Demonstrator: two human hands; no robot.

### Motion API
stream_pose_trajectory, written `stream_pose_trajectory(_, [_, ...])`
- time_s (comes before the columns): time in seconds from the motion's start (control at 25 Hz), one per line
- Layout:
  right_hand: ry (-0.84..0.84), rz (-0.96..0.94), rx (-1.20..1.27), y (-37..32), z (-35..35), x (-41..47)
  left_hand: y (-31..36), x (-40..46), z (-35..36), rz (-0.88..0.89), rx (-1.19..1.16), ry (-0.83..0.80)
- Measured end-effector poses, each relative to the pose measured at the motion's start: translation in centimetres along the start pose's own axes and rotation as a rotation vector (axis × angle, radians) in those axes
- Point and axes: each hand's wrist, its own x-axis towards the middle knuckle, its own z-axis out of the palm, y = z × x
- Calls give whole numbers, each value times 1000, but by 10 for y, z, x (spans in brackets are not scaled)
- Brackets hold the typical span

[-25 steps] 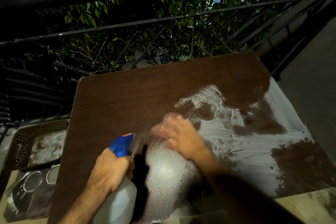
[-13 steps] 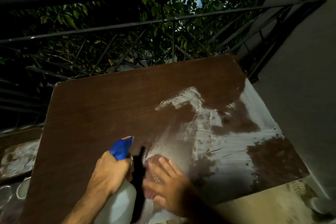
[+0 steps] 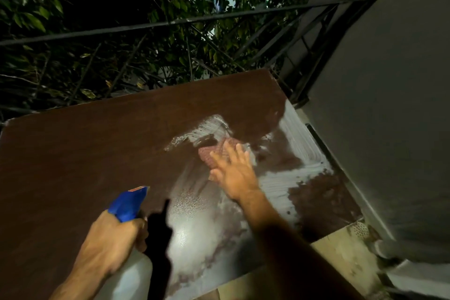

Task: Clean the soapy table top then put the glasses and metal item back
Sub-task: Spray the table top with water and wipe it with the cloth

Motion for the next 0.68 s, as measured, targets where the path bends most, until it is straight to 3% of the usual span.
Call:
stream_pose_trajectory(0.2, [36,-463,1,-93,77,-104,18,5,13,-4,8,-13])
stream_pose_trajectory(0.32, [52,-562,-92,-100,97,-128,24,7,17,-2,-2,-18])
stream_pose_trajectory(0.44, [36,-460,-34,-55,70,-91,29,7,18,45,12,-33])
stream_pose_trajectory(0.56, [113,-124,5,12,29,-33,31,6,20,55,3,-36])
stream_pose_trajectory(0.68, [62,180,162,54,-2,-3,31,3,20,33,-7,-47])
